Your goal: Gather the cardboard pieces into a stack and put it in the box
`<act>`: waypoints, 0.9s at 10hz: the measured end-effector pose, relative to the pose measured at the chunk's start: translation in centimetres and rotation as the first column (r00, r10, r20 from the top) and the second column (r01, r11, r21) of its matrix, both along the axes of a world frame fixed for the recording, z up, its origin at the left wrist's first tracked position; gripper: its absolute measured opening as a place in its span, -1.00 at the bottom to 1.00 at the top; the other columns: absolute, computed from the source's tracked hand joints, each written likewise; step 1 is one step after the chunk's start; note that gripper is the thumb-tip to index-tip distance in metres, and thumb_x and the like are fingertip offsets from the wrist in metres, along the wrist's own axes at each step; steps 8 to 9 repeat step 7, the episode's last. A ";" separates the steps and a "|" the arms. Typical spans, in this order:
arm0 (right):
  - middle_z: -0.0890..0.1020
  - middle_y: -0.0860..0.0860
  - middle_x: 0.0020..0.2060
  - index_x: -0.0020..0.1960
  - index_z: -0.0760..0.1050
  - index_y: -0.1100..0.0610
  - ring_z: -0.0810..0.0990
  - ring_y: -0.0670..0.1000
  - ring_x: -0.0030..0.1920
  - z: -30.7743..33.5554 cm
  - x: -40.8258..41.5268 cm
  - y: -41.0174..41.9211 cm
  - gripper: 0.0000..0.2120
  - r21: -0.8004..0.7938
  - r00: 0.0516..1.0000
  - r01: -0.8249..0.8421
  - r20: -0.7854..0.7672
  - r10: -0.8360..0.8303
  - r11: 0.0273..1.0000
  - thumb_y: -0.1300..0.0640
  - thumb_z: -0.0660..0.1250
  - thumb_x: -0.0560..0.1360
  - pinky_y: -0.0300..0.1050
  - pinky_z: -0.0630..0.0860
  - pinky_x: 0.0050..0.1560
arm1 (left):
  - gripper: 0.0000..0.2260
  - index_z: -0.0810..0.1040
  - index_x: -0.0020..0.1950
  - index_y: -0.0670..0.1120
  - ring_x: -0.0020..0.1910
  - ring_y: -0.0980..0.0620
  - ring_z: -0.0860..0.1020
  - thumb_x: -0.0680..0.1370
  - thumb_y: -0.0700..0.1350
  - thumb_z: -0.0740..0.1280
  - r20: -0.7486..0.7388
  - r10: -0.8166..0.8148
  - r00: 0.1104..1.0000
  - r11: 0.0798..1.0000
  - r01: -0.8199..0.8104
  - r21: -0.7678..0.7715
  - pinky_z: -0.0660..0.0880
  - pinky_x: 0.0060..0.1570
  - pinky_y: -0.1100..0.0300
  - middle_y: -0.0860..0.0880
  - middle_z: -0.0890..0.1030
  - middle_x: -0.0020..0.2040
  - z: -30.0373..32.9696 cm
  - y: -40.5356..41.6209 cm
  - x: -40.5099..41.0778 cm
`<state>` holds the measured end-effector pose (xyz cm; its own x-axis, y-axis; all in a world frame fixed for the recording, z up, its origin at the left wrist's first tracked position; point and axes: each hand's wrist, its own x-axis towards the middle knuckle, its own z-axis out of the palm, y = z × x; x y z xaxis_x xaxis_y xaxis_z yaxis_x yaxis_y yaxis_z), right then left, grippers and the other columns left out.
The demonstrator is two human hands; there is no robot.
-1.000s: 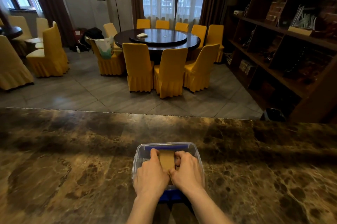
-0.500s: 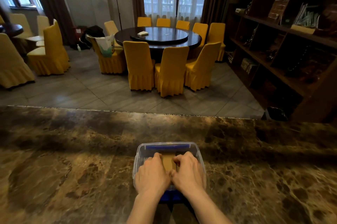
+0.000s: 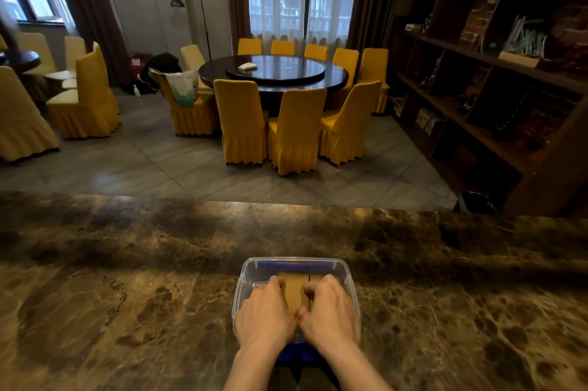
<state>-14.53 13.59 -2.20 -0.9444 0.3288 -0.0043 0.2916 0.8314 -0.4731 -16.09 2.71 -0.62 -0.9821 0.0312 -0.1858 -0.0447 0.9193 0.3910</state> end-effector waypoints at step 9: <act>0.59 -0.12 0.11 0.21 0.58 -0.07 0.52 -0.12 0.13 1.6 1.9 0.4 -0.72 -0.137 0.992 -0.101 -0.088 0.089 0.985 -0.02 0.37 0.51 -0.21 0.50 0.19 | -0.53 0.29 0.51 0.09 0.20 -0.10 0.64 0.60 0.10 0.21 -0.076 0.011 0.997 0.999 -0.008 0.044 0.56 0.20 -0.02 -0.06 0.67 0.22 0.7 -0.3 2.0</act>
